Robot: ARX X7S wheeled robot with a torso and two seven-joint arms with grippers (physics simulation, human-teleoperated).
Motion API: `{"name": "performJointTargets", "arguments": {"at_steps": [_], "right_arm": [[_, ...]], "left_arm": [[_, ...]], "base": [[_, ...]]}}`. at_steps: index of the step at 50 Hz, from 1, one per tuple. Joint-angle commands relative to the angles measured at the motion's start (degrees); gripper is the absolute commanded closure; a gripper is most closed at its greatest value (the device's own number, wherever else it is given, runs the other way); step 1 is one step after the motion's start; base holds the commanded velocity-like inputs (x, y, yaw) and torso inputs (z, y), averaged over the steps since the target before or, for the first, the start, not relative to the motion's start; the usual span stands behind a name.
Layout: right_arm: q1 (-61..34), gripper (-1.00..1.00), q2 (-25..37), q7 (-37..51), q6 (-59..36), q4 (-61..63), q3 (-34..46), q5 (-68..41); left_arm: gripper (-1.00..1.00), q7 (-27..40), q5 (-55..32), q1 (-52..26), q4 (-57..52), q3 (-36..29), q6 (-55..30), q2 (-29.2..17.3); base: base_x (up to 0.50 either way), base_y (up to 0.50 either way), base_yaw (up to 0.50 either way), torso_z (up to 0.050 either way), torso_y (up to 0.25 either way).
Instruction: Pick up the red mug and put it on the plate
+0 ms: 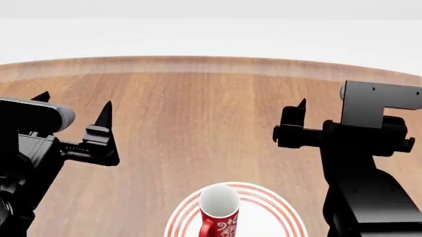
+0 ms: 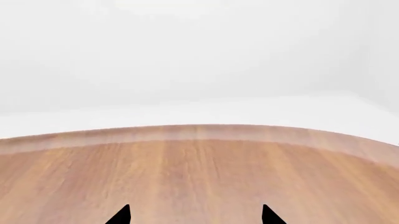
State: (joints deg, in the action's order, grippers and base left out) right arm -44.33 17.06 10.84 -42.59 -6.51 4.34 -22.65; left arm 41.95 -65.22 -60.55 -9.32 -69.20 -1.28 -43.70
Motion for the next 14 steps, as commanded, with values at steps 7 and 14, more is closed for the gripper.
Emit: {"name": "performJointTargets", "arguments": {"at_steps": [7,14], "right_arm": [[2.18,-1.00,1.59,-0.76,0.68,12.27,2.24,-0.36],[2.50,-1.00,1.96,-0.85,0.79,13.79,2.58,-0.45]], "left_arm": [[-1.00,6.88,4.65,-1.02,3.67,3.39,3.87,1.39],[-1.00,6.54,5.27,-1.00,5.33,3.48,4.22,2.07]], "base": [[0.00,0.00,0.00,0.000,0.000],[0.00,0.00,0.00,0.000,0.000]]}}
